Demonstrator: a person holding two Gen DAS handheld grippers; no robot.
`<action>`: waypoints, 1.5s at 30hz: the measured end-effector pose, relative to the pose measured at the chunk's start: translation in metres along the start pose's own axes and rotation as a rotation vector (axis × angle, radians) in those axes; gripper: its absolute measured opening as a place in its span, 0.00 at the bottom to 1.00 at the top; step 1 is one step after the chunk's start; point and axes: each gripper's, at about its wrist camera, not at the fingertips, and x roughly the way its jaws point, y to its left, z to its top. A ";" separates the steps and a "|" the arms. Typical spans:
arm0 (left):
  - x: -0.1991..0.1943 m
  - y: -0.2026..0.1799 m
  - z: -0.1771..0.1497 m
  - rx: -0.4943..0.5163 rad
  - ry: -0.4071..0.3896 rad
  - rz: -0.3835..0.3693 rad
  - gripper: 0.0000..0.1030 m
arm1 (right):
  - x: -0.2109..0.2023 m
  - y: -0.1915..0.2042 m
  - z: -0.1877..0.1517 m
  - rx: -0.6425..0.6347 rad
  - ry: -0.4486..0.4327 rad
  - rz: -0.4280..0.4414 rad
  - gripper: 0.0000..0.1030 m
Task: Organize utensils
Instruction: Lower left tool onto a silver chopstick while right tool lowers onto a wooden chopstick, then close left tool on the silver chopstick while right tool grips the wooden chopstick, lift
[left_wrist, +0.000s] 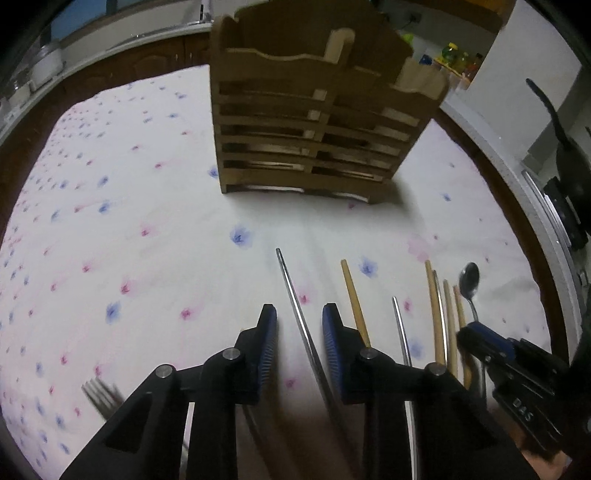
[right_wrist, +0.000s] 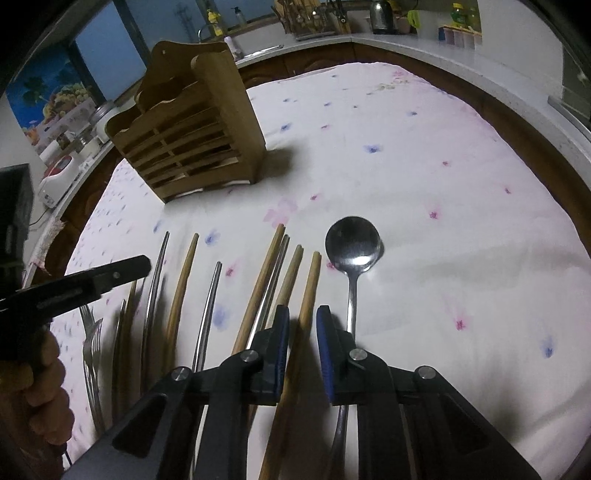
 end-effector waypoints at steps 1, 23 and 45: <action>0.005 -0.001 0.002 0.005 0.007 0.004 0.24 | 0.001 0.000 0.001 0.000 0.001 -0.002 0.13; 0.039 -0.021 0.004 0.119 0.019 0.023 0.06 | 0.009 0.005 0.008 -0.046 0.010 -0.027 0.08; -0.125 -0.002 -0.052 0.054 -0.243 -0.140 0.03 | -0.099 0.024 0.012 -0.041 -0.211 0.116 0.05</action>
